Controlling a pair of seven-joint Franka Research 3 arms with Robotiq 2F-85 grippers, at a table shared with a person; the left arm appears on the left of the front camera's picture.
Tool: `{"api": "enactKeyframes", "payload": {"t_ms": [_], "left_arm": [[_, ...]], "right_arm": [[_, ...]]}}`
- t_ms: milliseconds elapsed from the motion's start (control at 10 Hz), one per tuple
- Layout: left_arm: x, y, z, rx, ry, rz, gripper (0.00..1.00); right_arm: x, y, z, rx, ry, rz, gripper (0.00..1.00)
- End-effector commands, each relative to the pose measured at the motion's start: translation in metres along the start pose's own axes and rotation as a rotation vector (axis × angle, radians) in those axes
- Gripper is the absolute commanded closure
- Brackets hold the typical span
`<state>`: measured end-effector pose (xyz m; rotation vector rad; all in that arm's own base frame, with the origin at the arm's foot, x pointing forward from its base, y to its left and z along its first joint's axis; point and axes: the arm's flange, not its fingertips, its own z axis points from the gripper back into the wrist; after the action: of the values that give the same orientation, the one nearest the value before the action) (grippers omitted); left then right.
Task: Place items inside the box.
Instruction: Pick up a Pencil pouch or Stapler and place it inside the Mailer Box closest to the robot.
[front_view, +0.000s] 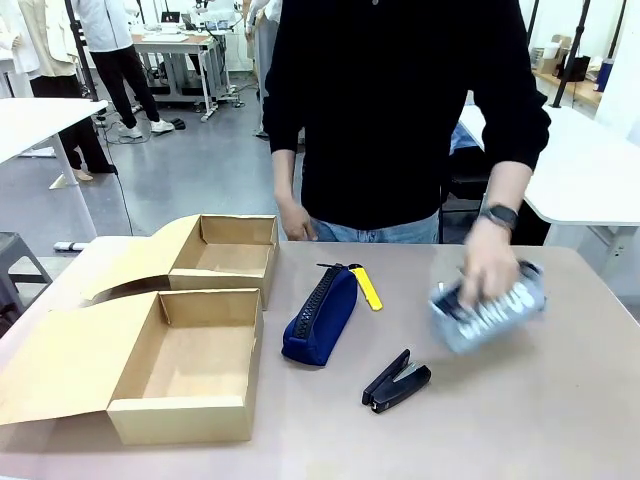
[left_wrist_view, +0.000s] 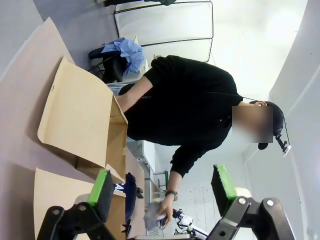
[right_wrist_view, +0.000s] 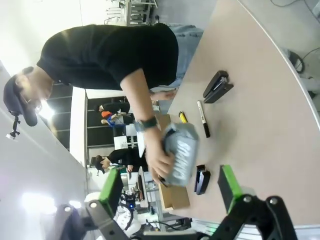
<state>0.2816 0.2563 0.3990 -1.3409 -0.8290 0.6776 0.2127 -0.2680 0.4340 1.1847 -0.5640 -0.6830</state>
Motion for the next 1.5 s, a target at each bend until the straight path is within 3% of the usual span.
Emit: {"api": "enactKeyframes", "payload": {"t_ms": [0,100,300,600,800,900,1000,1100,1200,1400], "left_arm": [[0.001,-0.001,0.000,-0.019,-0.002,-0.007,0.00],[0.001,-0.001,0.000,-0.019,-0.002,-0.007,0.00],[0.001,-0.001,0.000,-0.019,-0.002,-0.007,0.00],[0.001,-0.001,0.000,-0.019,-0.002,-0.007,0.00],[0.001,-0.001,0.000,-0.019,-0.002,-0.007,0.00],[0.001,-0.001,0.000,-0.019,-0.002,-0.007,0.00],[0.001,-0.001,0.000,-0.019,-0.002,-0.007,0.00],[0.001,-0.001,0.000,-0.019,-0.002,-0.007,0.00],[0.001,-0.001,0.000,-0.019,-0.002,-0.007,0.00],[0.001,-0.001,0.000,-0.019,-0.002,-0.007,0.00]], "right_arm": [[-0.043,0.014,-0.040,-0.046,0.024,0.063,0.00],[-0.053,0.031,-0.062,-0.094,0.060,0.087,0.00],[-0.087,0.069,-0.127,-0.146,0.233,0.140,0.00],[-0.188,0.099,-0.252,-0.452,0.548,0.255,0.00],[-0.276,0.097,-0.326,-0.536,0.464,0.278,0.00],[-0.312,0.093,-0.356,-0.522,0.482,0.245,0.00],[-0.326,0.086,-0.373,-0.513,0.465,0.269,0.00],[-0.323,0.087,-0.371,-0.501,0.525,0.257,0.00],[-0.288,0.141,-0.379,-0.524,0.543,0.269,0.00],[-0.288,0.141,-0.379,-0.524,0.543,0.269,0.00]]}}
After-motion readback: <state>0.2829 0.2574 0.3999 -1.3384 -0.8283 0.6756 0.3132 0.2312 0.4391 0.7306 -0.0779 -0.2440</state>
